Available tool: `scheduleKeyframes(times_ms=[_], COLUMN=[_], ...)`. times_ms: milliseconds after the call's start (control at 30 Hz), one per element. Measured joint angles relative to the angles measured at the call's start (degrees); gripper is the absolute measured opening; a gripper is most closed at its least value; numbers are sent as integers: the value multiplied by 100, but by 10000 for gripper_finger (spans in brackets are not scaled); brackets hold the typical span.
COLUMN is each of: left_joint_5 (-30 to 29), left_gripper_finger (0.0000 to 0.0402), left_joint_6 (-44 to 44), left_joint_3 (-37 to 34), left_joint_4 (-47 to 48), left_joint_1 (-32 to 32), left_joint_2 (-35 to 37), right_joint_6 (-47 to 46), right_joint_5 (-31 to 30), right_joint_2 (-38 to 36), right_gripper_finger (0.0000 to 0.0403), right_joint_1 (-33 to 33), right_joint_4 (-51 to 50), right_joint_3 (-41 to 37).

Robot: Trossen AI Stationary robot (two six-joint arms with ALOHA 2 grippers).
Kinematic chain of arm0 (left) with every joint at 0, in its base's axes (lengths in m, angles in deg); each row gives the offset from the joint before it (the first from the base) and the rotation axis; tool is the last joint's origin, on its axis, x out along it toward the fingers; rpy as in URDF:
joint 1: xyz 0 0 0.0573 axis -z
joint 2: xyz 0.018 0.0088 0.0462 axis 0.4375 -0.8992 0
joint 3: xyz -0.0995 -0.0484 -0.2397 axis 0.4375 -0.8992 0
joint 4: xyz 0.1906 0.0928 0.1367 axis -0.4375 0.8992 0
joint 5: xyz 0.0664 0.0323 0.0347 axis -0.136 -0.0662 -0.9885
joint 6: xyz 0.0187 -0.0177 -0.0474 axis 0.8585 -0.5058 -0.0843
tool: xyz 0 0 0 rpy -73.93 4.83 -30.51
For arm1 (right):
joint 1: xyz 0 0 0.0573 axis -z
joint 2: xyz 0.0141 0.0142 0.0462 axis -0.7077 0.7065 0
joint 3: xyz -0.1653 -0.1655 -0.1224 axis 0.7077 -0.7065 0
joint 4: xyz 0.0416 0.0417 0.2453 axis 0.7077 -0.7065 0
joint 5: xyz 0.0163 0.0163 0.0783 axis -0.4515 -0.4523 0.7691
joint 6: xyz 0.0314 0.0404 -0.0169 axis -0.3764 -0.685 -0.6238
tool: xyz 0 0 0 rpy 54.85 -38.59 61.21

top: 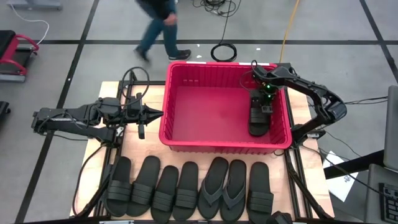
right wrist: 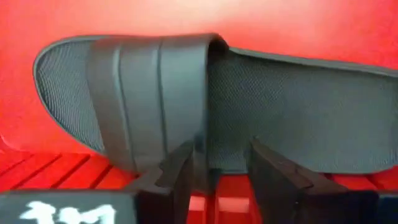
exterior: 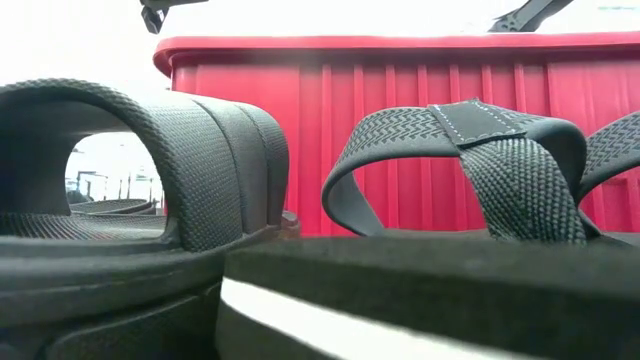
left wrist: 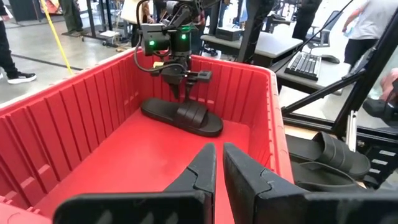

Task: Pick and place slides into bin
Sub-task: Put the black slide into the red container

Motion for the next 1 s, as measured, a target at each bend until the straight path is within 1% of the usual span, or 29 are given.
scheduleKeyframes(times_ms=[67,200,267,300,367,467,567,633,667,800,933,1000], left_joint_5=[0,0,0,0,0,1,2,2,2,0,0,-2], left_gripper_finger=[26,26,26,26,26,26,26,26,26,26,26,26], left_joint_6=[-15,-13,-13,-13,-13,-98,-249,-273,-275,-182,-270,-442], left_joint_3=[0,1,0,0,0,1,0,0,0,2,2,1], left_joint_4=[0,0,0,0,0,-2,-2,-2,-2,-4,-2,-3], left_joint_1=[0,-2,-1,-2,-2,0,0,0,-2,-2,-2,-2], left_joint_2=[2,1,0,2,0,0,0,2,2,17,17,17], right_joint_6=[-41,-397,-536,-619,-808,-1414,-1933,-1941,-1905,-2006,-2670,-3033], right_joint_5=[-161,-721,-640,-414,238,1278,1942,2303,2445,3016,3889,4135], right_joint_2=[-65,-356,-574,-712,-1017,-1543,-2114,-2499,-2683,-3261,-3574,-3618], right_gripper_finger=[143,140,135,131,121,96,59,24,13,8,2,1], right_joint_1=[-10,-133,-217,-264,-352,-510,-718,-858,-915,-1106,-1339,-1485], right_joint_4=[-8,-31,-188,-302,-499,-649,-616,-649,-685,-1182,-1296,-1162], right_joint_3=[40,347,629,805,1209,1826,2296,2518,2598,2809,2835,2835])
